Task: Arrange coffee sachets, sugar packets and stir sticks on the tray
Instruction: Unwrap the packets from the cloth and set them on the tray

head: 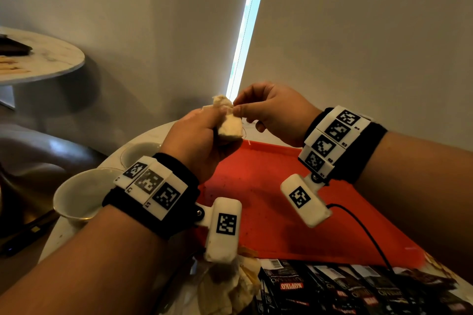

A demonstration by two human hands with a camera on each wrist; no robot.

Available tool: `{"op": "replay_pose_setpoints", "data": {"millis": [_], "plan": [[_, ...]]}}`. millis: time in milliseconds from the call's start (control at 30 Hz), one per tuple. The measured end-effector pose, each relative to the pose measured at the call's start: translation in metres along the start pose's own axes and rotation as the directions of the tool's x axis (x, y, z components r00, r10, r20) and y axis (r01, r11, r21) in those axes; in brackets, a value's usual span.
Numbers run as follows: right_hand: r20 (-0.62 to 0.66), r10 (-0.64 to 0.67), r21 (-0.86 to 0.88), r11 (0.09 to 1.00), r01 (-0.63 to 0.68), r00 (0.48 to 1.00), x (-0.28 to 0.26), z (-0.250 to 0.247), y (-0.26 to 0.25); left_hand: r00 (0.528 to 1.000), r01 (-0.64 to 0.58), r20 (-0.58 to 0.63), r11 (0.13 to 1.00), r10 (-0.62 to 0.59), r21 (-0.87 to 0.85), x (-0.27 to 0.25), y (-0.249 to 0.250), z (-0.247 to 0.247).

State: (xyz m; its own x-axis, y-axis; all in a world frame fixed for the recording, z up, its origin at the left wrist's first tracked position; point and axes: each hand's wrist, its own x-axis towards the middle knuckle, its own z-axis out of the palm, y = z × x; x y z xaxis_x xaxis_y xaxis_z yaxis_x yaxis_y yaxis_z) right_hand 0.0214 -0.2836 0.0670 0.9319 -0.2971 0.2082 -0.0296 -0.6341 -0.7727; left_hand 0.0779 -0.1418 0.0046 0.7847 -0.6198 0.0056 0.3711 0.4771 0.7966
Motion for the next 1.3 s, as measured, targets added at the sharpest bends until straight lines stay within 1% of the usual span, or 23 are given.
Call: {"op": "replay_pose_setpoints", "data": {"millis": [100, 233, 400, 567, 633, 767, 900, 1033, 1100, 1200, 1300], "plan": [[0.017, -0.016, 0.079, 0.997, 0.014, 1.000, -0.003, 0.001, -0.003, 1.000, -0.017, -0.015, 1.000, 0.017, -0.020, 0.001, -0.001, -0.001], [0.061, 0.009, 0.074, 0.997, -0.013, 0.998, -0.006, 0.002, -0.004, 1.000, -0.024, 0.008, 0.999, 0.024, -0.042, 0.001, 0.000, 0.000], [0.057, 0.048, 0.147, 0.988, -0.056, 0.997, -0.005, 0.001, -0.004, 0.999, 0.018, -0.037, 0.996, -0.021, -0.090, 0.000, 0.004, 0.001], [0.051, 0.070, 0.177, 0.981, -0.078, 0.996, -0.005, -0.001, -0.001, 0.997, 0.030, -0.073, 0.998, -0.034, -0.056, 0.003, 0.004, 0.000], [0.051, 0.071, 0.174, 0.982, -0.079, 0.996, -0.004, -0.001, 0.001, 0.994, 0.030, -0.101, 0.999, -0.031, -0.016, 0.005, 0.003, -0.001], [0.054, 0.074, 0.160, 0.984, -0.082, 0.996, -0.004, -0.003, 0.003, 0.989, -0.002, -0.148, 0.998, 0.013, 0.069, 0.008, 0.001, -0.003], [0.037, 0.087, 0.161, 0.983, -0.091, 0.996, -0.002, -0.007, 0.004, 0.984, -0.016, -0.177, 0.998, 0.026, 0.059, 0.008, 0.002, -0.002], [0.010, 0.116, 0.096, 0.988, -0.117, 0.993, 0.000, -0.012, 0.005, 0.968, -0.065, -0.240, 0.997, 0.070, 0.032, 0.008, 0.004, -0.002], [-0.018, 0.144, 0.097, 0.985, -0.141, 0.989, 0.002, -0.013, 0.007, 0.957, -0.092, -0.271, 0.995, 0.099, 0.038, 0.008, 0.006, -0.004], [-0.059, 0.202, 0.079, 0.977, -0.197, 0.978, 0.007, -0.013, 0.012, 0.936, -0.151, -0.322, 0.988, 0.142, -0.005, 0.009, 0.010, -0.008], [-0.062, 0.255, 0.051, 0.966, -0.253, 0.965, 0.016, -0.006, 0.021, 0.909, -0.205, -0.358, 0.976, 0.215, 0.066, 0.007, 0.014, -0.009]]}}
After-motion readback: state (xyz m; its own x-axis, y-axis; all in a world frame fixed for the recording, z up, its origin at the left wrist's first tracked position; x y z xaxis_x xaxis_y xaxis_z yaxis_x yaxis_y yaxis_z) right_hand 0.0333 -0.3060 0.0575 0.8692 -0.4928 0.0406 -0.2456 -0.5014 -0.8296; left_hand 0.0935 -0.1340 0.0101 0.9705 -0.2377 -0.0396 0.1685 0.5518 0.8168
